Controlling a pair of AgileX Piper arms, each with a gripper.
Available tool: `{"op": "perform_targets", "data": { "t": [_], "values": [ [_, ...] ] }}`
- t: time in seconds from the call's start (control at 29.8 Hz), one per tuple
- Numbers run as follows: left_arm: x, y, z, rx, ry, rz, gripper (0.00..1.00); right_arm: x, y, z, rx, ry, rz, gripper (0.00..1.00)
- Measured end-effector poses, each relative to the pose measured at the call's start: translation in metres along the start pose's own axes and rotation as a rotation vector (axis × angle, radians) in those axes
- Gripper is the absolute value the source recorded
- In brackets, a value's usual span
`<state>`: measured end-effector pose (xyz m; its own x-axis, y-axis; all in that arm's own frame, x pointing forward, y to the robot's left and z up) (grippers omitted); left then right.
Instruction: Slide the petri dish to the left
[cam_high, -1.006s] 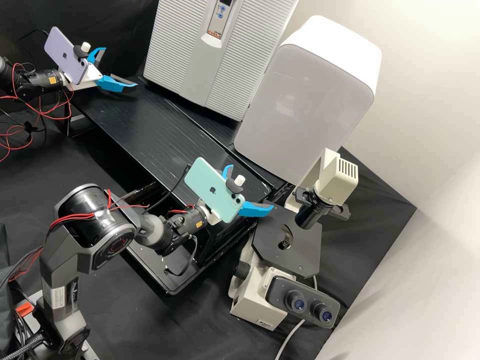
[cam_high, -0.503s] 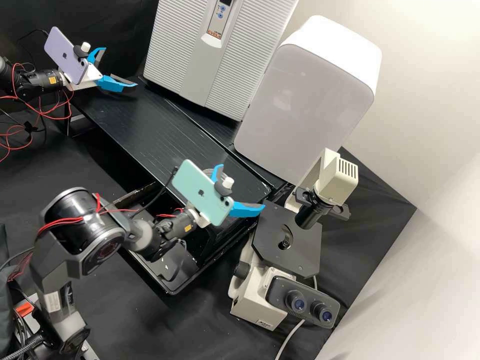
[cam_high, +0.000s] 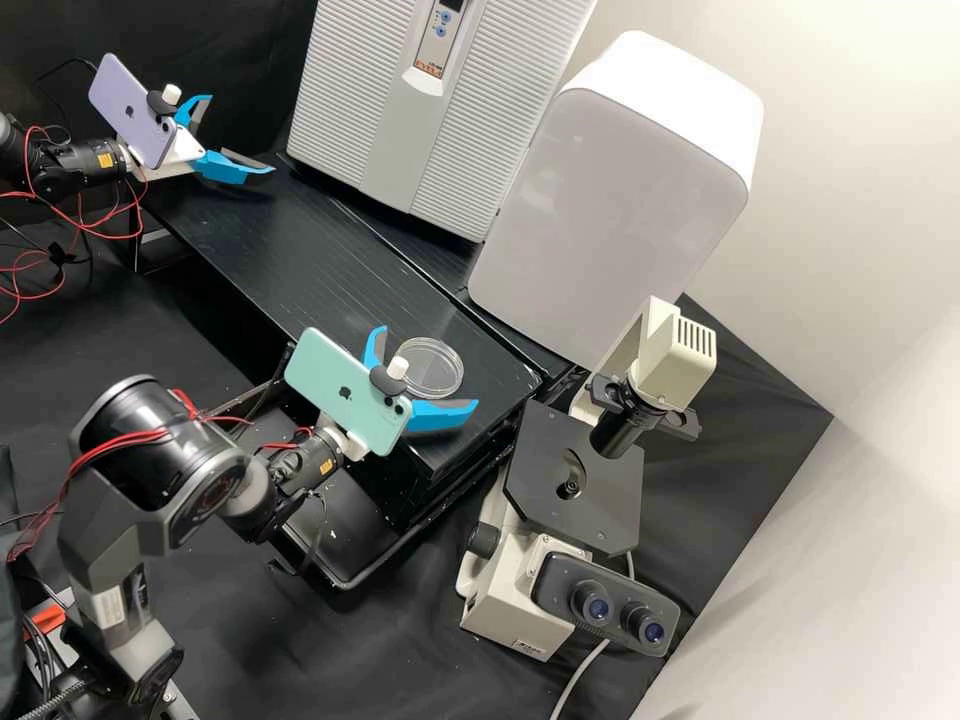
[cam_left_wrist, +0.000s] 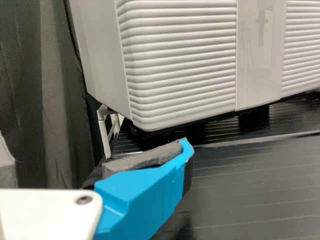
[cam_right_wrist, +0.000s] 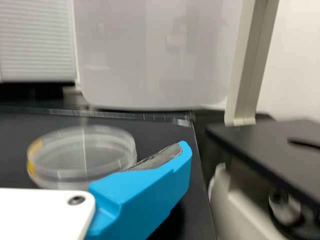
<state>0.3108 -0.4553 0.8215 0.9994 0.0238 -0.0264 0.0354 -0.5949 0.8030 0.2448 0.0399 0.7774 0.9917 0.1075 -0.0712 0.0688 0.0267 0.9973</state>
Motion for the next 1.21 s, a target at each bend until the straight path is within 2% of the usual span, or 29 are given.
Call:
{"op": "perform_targets", "data": {
  "t": [0.1,0.27,0.44,0.54,0.67,0.84,1.04,1.11,1.21],
  "values": [
    [0.000,0.0000,0.000,0.000,0.000,0.000,1.00,0.002,-0.003,0.007,-0.001,-0.026,-0.011,1.00],
    [0.000,0.0000,0.000,0.000,0.000,0.000,1.00,0.003,-0.005,0.009,0.003,-0.020,0.000,1.00],
    [0.000,0.0000,0.000,0.000,0.000,0.000,1.00,0.004,-0.009,0.009,0.007,-0.017,-0.008,1.00],
    [0.000,0.0000,0.000,0.000,0.000,0.000,1.00,0.006,-0.011,0.005,0.007,0.001,-0.014,1.00],
    [0.000,0.0000,0.000,0.000,0.000,0.000,1.00,0.010,-0.015,-0.005,-0.001,0.046,-0.029,1.00],
    [0.000,0.0000,0.000,0.000,0.000,0.000,1.00,0.019,-0.022,-0.015,-0.019,0.098,-0.070,1.00],
    [0.000,0.0000,0.000,0.000,0.000,0.000,1.00,0.032,-0.024,-0.018,-0.025,0.123,-0.072,1.00],
    [0.000,0.0000,0.000,0.000,0.000,0.000,1.00,0.034,-0.025,-0.017,-0.008,0.123,-0.080,1.00],
    [0.000,0.0000,0.000,0.000,0.000,0.000,1.00,0.035,-0.026,-0.017,-0.008,0.123,-0.093,1.00]
  ]
}}
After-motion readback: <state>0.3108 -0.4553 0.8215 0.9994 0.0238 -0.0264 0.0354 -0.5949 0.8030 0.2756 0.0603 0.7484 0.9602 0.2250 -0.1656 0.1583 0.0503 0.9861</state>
